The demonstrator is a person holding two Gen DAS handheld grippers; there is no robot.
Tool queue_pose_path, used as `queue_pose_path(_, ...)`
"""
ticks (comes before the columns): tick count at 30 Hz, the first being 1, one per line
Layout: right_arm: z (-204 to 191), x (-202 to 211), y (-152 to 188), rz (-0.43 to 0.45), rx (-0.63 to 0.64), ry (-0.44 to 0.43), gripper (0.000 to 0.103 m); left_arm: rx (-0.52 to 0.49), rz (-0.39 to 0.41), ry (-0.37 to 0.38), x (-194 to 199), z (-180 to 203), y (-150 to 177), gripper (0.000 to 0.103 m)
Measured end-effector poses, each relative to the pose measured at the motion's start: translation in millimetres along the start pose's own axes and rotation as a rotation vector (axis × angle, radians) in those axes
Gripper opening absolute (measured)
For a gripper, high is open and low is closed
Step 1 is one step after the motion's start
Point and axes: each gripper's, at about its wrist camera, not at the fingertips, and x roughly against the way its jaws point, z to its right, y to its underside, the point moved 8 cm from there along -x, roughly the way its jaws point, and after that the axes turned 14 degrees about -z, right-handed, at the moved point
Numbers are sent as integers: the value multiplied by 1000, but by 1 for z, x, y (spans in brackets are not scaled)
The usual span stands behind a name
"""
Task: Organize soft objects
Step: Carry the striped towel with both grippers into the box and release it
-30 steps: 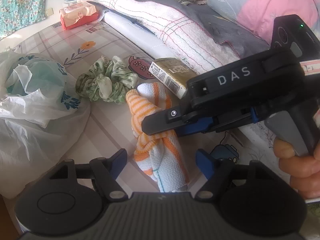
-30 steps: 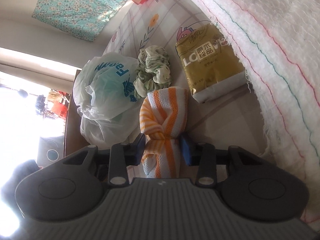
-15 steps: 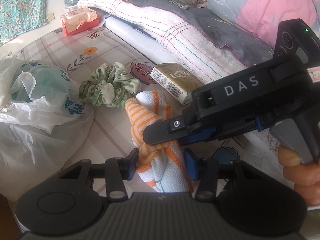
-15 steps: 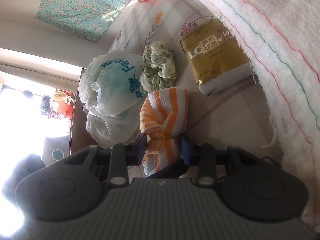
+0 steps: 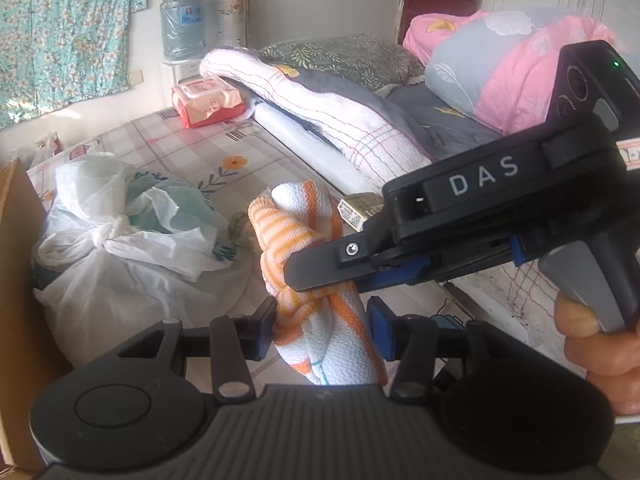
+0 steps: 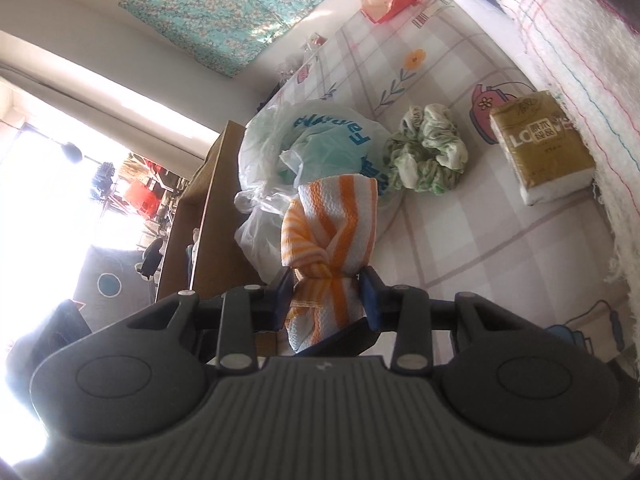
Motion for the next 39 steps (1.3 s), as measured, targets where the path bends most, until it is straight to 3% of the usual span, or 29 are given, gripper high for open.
queue_pose_path(5, -60, -13, 0, -17, 108, -30, 36, 65, 94, -56, 49, -39, 15, 50)
queue_pose_path(10, -142, -57, -2, -81, 256, -84, 37, 186, 163, -153, 101, -102, 38, 50)
queue_pose_path(14, -206, -109, -2, -179, 366, -111, 37, 298, 179, -200, 130, -156, 63, 50)
queue_pose_path(19, -257, -185, -3, -345, 441, -91, 37, 450, 130, -207, 135, -221, 91, 51)
queue_pose_path(24, -269, -252, -6, -504, 451, -22, 37, 537, 37, -188, 113, -267, 112, 52)
queue_pose_path(29, -259, -291, -3, -634, 422, 13, 37, 560, -53, -161, 94, -285, 121, 58)
queue_pose_path(35, -247, -325, -6, -741, 434, 64, 37, 557, -56, -133, 96, -279, 131, 73)
queue_pose_path(39, -239, -339, -5, -790, 421, 75, 37, 547, -50, -126, 100, -277, 129, 73)
